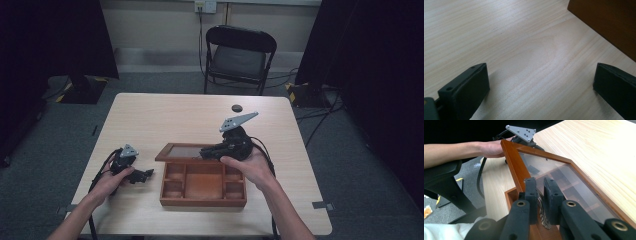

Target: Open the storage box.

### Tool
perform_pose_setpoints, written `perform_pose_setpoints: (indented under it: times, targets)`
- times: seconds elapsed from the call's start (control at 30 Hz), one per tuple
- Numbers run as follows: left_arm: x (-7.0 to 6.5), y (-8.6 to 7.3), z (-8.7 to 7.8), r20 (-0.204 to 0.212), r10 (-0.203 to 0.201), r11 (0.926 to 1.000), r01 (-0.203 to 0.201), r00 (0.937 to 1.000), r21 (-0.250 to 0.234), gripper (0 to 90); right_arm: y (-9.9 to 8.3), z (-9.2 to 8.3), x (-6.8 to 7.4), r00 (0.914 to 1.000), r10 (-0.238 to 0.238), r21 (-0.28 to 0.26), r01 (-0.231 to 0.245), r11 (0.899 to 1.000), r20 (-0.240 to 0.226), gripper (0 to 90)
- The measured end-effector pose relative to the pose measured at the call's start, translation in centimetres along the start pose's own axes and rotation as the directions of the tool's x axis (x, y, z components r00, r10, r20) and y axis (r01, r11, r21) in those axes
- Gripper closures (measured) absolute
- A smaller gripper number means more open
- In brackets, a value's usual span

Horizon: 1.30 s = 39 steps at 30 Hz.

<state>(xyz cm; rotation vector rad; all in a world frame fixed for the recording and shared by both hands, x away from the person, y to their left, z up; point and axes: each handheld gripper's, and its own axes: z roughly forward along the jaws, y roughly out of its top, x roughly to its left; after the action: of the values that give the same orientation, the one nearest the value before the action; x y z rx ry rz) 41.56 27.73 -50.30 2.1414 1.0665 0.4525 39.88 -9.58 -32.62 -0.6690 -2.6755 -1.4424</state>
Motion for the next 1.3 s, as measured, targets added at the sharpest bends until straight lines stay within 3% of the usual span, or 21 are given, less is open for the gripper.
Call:
perform_pose_setpoints:
  times: [1.3]
  targets:
    - [0.03,0.01,0.00,0.001,0.004,1.0000,-0.004,1.0000,0.001,0.0,0.98,-0.28,-0.91,0.9997,0.020,-0.005,-0.020,1.000,-0.016,82.7]
